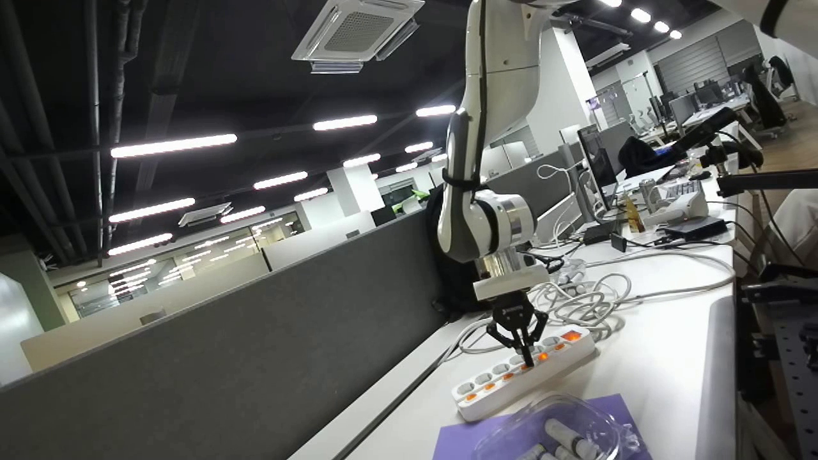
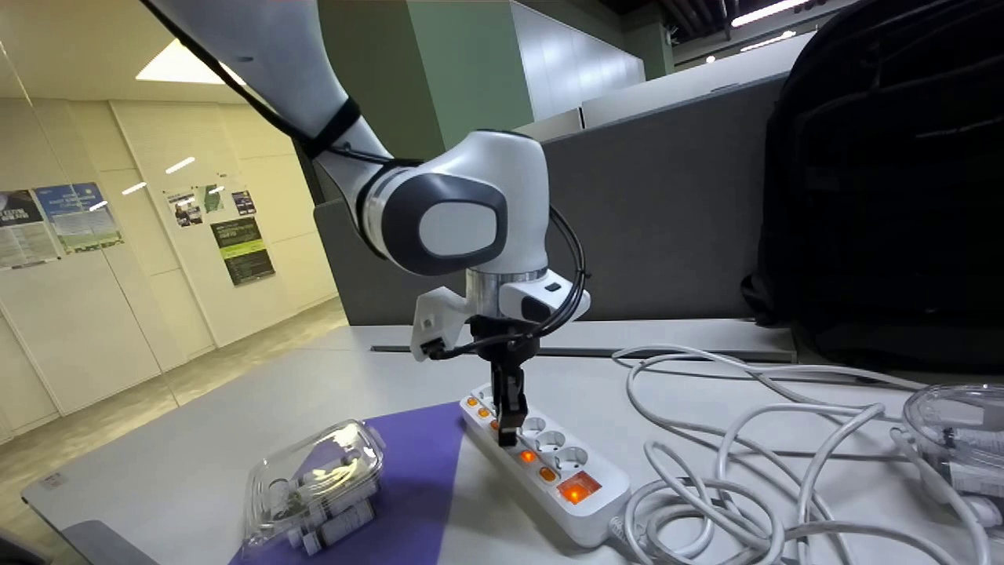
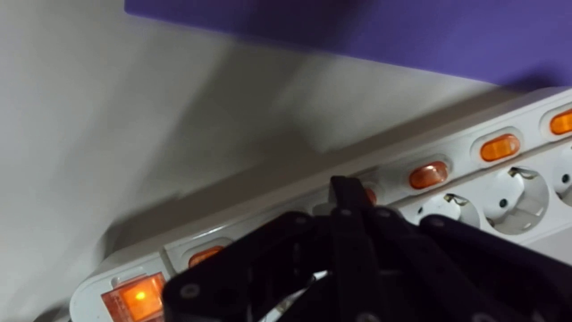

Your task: Turn off the switch of the fourth position from the left

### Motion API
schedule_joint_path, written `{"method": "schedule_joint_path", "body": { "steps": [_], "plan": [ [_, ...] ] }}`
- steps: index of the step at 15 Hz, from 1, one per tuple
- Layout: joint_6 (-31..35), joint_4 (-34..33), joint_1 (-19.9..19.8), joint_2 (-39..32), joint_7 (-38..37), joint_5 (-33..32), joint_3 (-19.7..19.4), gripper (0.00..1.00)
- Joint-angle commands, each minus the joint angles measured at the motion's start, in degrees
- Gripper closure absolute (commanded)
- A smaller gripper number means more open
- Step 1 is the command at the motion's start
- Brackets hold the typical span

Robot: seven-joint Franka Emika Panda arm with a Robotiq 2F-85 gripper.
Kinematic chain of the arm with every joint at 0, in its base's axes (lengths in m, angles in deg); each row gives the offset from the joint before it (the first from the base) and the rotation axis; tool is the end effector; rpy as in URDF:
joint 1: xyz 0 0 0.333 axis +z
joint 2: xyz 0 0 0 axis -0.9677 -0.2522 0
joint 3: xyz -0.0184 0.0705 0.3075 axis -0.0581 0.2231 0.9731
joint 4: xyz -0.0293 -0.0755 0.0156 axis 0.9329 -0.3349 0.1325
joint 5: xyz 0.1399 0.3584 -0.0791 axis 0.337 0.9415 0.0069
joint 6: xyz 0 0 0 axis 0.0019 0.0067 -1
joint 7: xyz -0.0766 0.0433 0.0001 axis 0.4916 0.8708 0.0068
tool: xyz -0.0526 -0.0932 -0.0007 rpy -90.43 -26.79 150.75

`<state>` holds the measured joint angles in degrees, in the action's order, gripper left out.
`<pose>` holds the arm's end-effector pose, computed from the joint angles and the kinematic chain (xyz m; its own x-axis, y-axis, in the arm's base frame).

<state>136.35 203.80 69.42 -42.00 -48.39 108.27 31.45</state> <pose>0.5303 -0.0973 0.1447 0.5896 -0.7800 -0.2094 -0.8062 -0.5840 -0.0949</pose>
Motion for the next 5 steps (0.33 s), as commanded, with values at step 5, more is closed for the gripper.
{"method": "schedule_joint_path", "body": {
  "steps": [5],
  "plan": [
    [-9.98, -6.72, -1.23, -4.81, -2.54, 0.55, -0.98, 1.00]
  ]
}}
